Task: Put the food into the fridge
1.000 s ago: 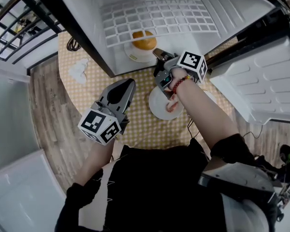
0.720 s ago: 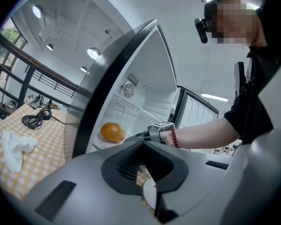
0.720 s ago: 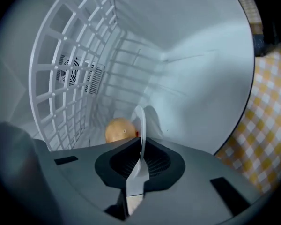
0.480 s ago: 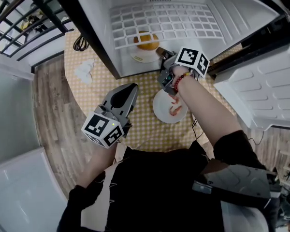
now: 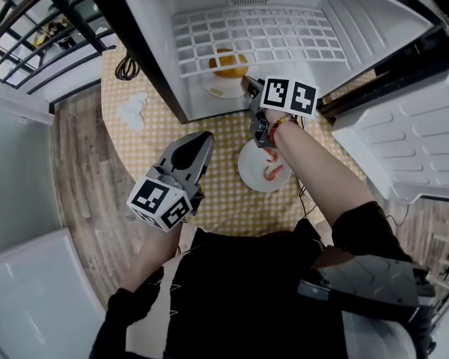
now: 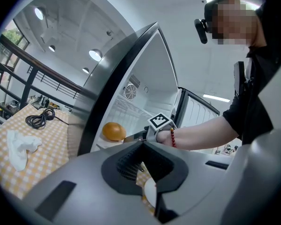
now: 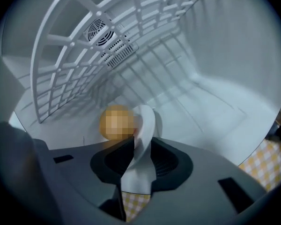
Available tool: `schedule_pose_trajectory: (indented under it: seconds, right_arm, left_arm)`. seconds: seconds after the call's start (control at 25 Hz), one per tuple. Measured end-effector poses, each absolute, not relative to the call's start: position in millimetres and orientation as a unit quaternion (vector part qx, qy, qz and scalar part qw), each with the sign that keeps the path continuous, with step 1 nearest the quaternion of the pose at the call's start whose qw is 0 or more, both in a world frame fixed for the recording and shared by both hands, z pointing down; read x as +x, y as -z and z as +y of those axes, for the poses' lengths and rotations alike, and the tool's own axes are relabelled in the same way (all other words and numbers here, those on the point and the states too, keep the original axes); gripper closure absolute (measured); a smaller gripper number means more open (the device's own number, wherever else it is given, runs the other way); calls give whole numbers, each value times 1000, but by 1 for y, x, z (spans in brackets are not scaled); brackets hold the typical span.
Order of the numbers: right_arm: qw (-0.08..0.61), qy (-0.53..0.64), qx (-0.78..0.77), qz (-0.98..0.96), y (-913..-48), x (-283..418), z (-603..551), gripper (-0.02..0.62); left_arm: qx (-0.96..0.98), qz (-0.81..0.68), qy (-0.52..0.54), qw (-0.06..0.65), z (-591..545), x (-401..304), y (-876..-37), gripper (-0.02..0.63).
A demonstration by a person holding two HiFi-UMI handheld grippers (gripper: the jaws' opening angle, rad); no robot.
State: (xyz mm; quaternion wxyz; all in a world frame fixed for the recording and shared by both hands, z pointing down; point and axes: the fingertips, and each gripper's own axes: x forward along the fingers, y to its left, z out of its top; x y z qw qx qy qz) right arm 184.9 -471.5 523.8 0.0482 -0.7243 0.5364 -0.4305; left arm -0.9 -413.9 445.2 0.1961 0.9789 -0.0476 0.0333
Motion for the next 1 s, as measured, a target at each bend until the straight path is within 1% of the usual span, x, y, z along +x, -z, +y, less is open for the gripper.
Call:
schedule_pose_trajectory:
  seconds: [0.28,1.0]
  right_arm:
    - [2,406,-731,548,-525,185,-473,476]
    - [-89,376,-741,549,-526,179,-474,443]
  left_arm:
    - [978,-46,-34,199,-414,-1,-447,592]
    - [977,-48,-33,207,-408,-6,-450,592]
